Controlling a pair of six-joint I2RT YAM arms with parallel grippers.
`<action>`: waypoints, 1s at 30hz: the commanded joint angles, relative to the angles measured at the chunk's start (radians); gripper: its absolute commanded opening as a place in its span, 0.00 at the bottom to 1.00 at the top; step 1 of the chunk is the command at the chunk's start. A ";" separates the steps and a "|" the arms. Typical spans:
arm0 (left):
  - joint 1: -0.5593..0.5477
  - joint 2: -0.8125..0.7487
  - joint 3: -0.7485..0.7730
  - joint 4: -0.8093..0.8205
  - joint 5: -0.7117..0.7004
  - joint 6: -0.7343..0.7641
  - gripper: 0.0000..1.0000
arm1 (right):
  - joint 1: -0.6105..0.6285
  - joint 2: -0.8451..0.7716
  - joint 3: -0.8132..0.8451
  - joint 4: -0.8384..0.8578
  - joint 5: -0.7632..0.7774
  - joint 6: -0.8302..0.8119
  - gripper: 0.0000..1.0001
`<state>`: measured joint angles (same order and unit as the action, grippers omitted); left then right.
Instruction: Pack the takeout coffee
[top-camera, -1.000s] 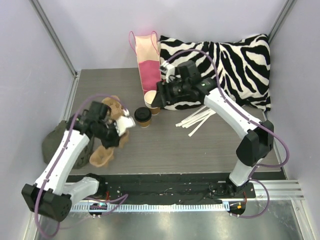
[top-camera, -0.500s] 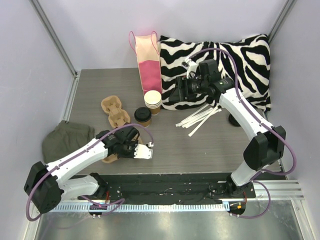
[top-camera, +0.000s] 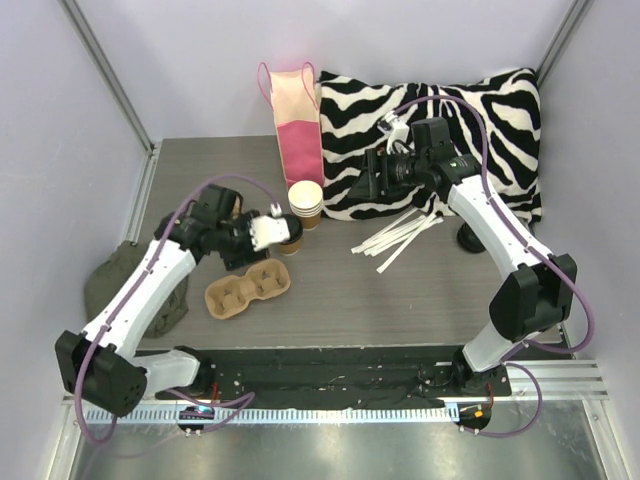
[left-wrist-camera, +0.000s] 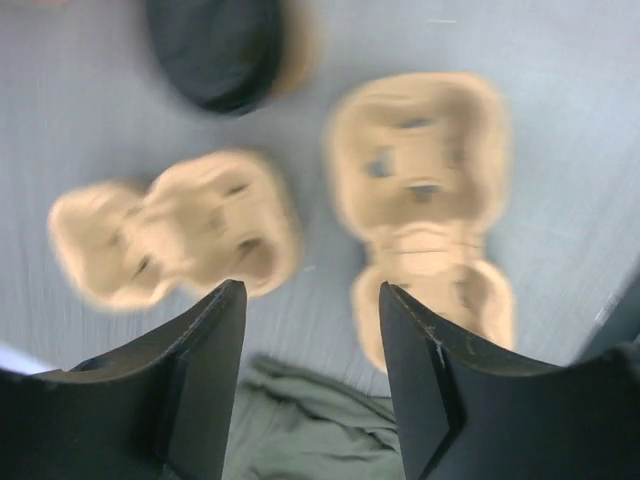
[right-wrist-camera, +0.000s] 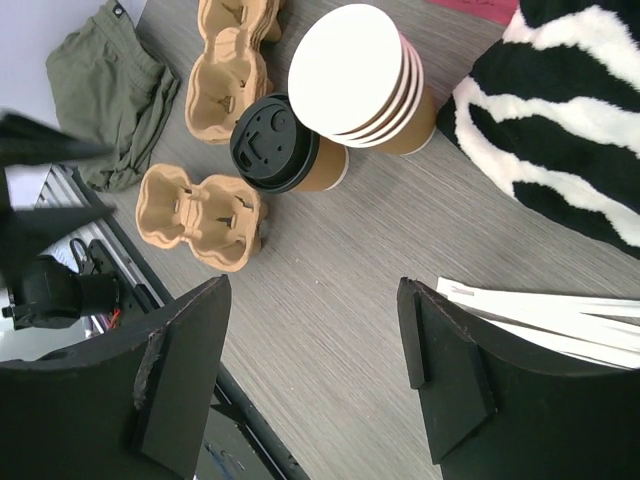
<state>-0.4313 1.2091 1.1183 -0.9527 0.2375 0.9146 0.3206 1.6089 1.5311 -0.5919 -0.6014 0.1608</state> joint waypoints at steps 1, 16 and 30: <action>0.101 0.102 0.044 0.047 -0.021 -0.199 0.58 | -0.014 -0.035 0.021 0.041 -0.008 0.020 0.76; 0.189 0.440 0.058 0.348 -0.228 -0.408 0.57 | -0.028 0.198 0.395 0.065 0.305 0.031 0.76; 0.379 0.554 0.297 0.332 -0.155 -0.500 0.61 | 0.132 0.515 0.822 0.277 0.594 0.082 0.85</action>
<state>-0.0586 1.7912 1.3434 -0.6468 0.0456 0.4686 0.4049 2.0834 2.2417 -0.4553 -0.1486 0.2371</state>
